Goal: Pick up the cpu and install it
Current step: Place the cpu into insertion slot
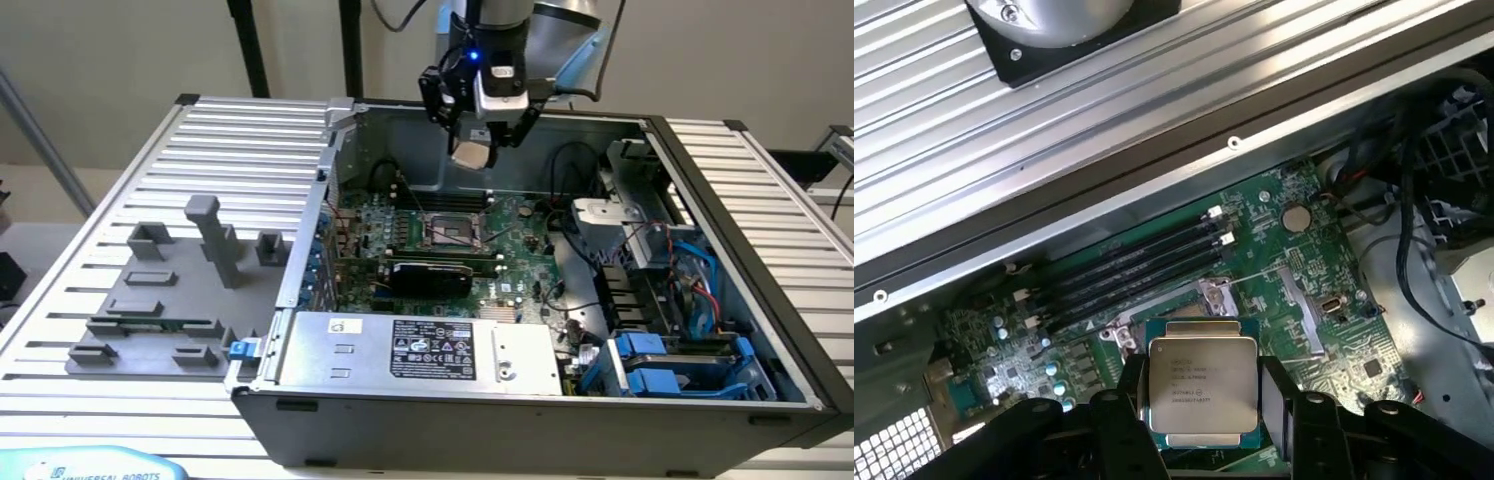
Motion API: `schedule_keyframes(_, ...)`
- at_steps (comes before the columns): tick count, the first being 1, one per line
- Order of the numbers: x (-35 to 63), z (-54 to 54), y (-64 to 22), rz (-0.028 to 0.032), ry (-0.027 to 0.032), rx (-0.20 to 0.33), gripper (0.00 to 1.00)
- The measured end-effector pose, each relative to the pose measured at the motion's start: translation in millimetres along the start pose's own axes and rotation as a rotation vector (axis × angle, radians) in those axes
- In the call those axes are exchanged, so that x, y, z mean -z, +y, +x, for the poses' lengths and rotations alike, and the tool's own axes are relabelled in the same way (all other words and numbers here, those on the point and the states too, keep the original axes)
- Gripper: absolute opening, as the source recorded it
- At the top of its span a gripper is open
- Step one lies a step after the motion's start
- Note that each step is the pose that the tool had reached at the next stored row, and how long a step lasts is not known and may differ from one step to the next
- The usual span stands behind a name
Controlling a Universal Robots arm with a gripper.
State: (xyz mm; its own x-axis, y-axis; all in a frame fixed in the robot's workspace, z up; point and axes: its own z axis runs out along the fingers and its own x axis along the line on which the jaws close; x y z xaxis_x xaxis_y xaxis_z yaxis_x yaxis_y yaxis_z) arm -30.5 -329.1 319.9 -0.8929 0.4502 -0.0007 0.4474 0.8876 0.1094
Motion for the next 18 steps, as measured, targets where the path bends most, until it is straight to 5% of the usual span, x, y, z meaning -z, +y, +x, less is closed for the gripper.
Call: schedule_keyframes(18,-11.5,0.0,-1.3,0.0002,-0.0357,-0.324,0.55)
